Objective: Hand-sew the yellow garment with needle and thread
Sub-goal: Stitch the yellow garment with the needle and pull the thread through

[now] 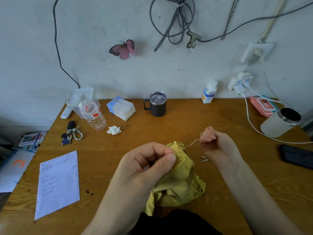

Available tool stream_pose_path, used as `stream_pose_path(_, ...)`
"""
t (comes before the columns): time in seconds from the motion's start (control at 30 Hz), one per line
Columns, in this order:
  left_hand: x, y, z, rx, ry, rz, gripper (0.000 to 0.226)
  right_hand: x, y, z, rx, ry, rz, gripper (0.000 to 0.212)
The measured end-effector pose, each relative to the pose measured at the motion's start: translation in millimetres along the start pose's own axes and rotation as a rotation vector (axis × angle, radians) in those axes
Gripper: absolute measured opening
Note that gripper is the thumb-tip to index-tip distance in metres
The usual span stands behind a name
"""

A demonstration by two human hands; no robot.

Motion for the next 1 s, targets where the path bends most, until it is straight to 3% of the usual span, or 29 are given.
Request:
stream_pose_path(0.13, 1.2, 2.7, 1.6, -0.018, 0.004, 0.061, 0.019, -0.9, -21.0, -35.1, 0.203, 0.204, -0.371, 0.018)
stream_pose_path(0.27, 2.8, 4.5, 3.6, -0.043, -0.019, 0.072, 0.016, -7.6, -46.3, -72.9, 0.532, 0.432, -0.810, 0.016)
stream_pose_path(0.43, 1.5, 5.6, 5.4, -0.081, -0.093, 0.082, 0.018, -19.9, -59.2, -93.6, 0.868, 0.260, -0.941, 0.013)
stream_pose_path(0.6, -1.0, 10.5, 6.9, -0.128, -0.164, 0.068, 0.003, -16.0, -68.8, -92.1, 0.882, 0.295, -0.992, 0.011)
stream_pose_path(0.77, -2.2, 9.5, 6.6, -0.158, -0.185, 0.054, 0.011, -13.1, -74.7, -79.3, 0.834, 0.203, -1.145, 0.015)
stream_pose_path(0.93, -4.4, 11.7, 7.8, -0.137, -0.195, 0.076, 0.009, -18.7, -74.9, -75.8, 1.005, 0.054, -1.422, 0.034)
stream_pose_path(1.0, -3.7, 14.5, 8.2, -0.152, -0.185, 0.072, 0.010, -15.5, -76.6, -74.7, 1.043, 0.121, -1.494, 0.018)
Point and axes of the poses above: each hand's wrist, its own z-axis towards the middle knuckle, its own y-axis out of the back of the hand, x = y × z, the point moved 2 cm from there along z, towards the middle knuckle, and after that the axes turned 3 degrees about -x, right-handed, at the moved point
